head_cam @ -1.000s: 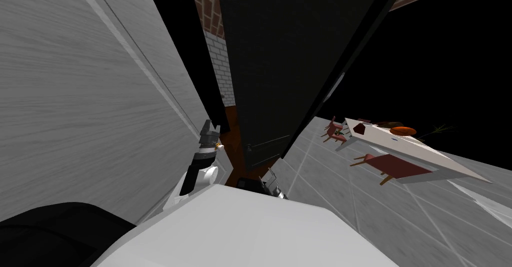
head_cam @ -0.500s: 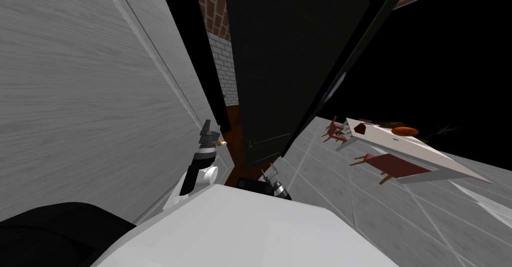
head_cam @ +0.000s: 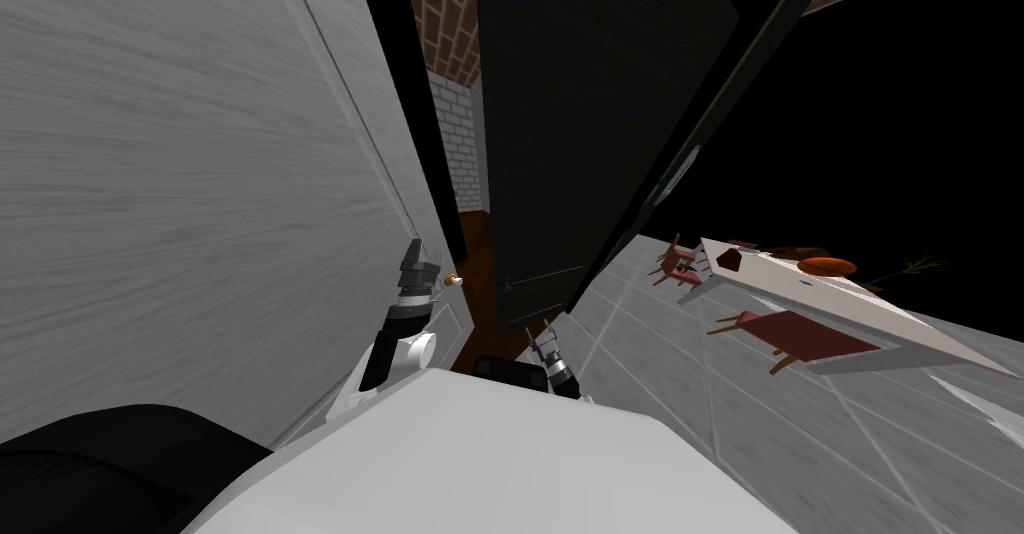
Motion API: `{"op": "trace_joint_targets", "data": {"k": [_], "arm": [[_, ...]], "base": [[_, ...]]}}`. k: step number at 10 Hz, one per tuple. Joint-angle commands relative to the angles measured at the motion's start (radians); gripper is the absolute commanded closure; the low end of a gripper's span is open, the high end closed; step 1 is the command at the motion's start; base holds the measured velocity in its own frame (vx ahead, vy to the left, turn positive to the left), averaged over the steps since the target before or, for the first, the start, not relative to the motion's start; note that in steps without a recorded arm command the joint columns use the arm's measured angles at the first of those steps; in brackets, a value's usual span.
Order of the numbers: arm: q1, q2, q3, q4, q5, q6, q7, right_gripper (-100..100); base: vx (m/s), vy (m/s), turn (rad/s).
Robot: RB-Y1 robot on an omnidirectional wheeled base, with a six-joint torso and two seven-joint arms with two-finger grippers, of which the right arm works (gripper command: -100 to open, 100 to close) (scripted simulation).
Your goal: Push the door open
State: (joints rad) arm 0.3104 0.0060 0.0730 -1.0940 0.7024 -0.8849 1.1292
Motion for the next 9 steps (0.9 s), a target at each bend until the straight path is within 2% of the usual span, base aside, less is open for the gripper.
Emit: {"op": "trace_joint_targets", "data": {"k": [1, 3, 4, 5, 6, 9], "arm": [[-0.024, 0.014, -0.005, 0.014, -0.028, 0.024, 0.013, -100], [-0.044, 0.032, -0.01, 0.025, -0.055, 0.045, 0.025, -100], [-0.049, 0.036, -0.011, 0.027, -0.061, 0.05, 0.028, -100], [-0.046, 0.033, -0.011, 0.027, -0.057, 0.045, 0.027, -100], [-0.054, 0.018, 0.005, 0.034, -0.058, 0.045, 0.026, -100], [-0.075, -0.012, 0.044, 0.054, -0.06, 0.041, 0.022, -100]], "base": [[-0.047, 0.111, 0.06], [-0.023, 0.187, 0.092], [0.03, 0.215, 0.067], [0.02, 0.097, -0.002], [-0.011, -0.103, -0.237], [0.012, -0.212, -0.21]]}}
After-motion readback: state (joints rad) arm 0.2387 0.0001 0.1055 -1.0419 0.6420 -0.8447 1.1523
